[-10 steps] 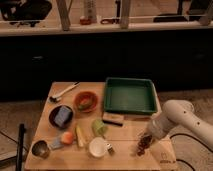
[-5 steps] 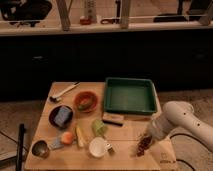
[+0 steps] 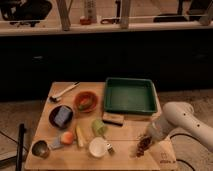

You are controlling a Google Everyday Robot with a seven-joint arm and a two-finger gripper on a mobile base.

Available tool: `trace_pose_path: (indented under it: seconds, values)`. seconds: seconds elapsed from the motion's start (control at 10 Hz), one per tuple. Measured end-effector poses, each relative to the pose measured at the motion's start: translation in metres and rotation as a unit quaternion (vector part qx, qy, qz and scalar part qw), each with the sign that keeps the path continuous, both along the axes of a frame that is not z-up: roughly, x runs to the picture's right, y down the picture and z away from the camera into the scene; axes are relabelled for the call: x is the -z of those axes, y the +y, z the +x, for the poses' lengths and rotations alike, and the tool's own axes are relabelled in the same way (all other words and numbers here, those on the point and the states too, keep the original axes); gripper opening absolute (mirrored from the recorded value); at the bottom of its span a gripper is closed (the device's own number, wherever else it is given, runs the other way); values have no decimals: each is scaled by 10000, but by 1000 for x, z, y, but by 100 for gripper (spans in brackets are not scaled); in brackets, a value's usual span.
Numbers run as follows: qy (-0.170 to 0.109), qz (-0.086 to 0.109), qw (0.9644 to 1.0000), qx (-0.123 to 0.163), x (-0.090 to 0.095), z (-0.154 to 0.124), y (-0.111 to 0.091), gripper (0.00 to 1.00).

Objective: Place grapes in table surface

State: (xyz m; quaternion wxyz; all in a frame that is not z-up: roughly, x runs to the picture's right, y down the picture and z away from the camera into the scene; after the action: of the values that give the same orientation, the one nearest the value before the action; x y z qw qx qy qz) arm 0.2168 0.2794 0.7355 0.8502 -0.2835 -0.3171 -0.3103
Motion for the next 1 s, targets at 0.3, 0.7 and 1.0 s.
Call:
trace_pose_path:
  seconds: [0.3, 0.7, 1.0]
  values:
    - [63, 18, 9999, -103, 1, 4, -1, 30]
    - [83, 45, 9998, -151, 3, 4, -4, 70]
    - [77, 51, 9999, -113, 3, 2, -7, 80]
